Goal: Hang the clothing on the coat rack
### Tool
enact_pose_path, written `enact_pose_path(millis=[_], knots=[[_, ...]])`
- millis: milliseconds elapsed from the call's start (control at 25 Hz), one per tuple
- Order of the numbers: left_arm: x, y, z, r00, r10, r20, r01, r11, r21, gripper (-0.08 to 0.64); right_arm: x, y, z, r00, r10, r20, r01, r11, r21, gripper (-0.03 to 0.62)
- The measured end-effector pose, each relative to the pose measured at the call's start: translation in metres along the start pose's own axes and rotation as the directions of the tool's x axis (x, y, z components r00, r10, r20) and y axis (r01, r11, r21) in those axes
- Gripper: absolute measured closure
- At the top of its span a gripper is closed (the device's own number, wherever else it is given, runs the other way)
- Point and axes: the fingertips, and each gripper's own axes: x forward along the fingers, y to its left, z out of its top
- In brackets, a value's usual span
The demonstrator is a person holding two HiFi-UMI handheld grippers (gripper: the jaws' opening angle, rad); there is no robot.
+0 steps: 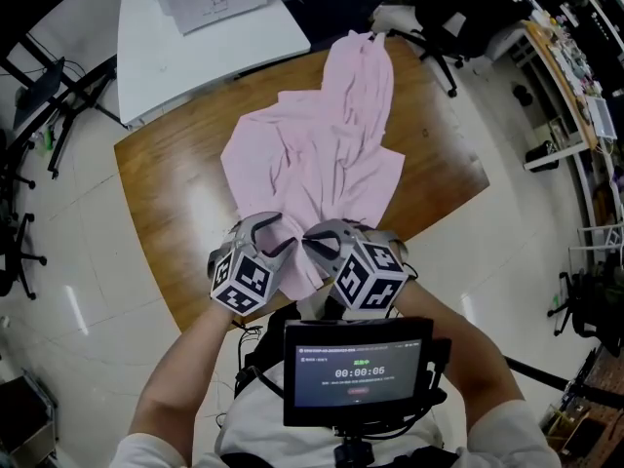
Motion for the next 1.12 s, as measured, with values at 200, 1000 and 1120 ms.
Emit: enact_pose_path(millis=[200, 1000, 1120], knots=[[-0.003, -0.008, 0.015, 0.999, 0.041, 0.010, -0.043, 0.973, 0.226, 0.334, -0.015, 0.012, 0.011, 0.999, 0.011, 0.044, -0.010, 1.000, -0.026, 0.580], [-0.074, 0.004, 0.040, 0.962, 0.119, 0.244, -0.086, 0.986, -0.143, 0.549, -0.055, -0.017, 0.040, 0.955, -0.091, 0.283, 0.052, 0.988, 0.145, 0.531], [-0.079, 0.007, 0.042, 0.959, 0.126, 0.255, -0.088, 0.984, -0.155, 0.549, -0.046, -0.030, 0.018, 0.976, -0.115, 0.182, 0.103, 0.992, 0.077, 0.348]])
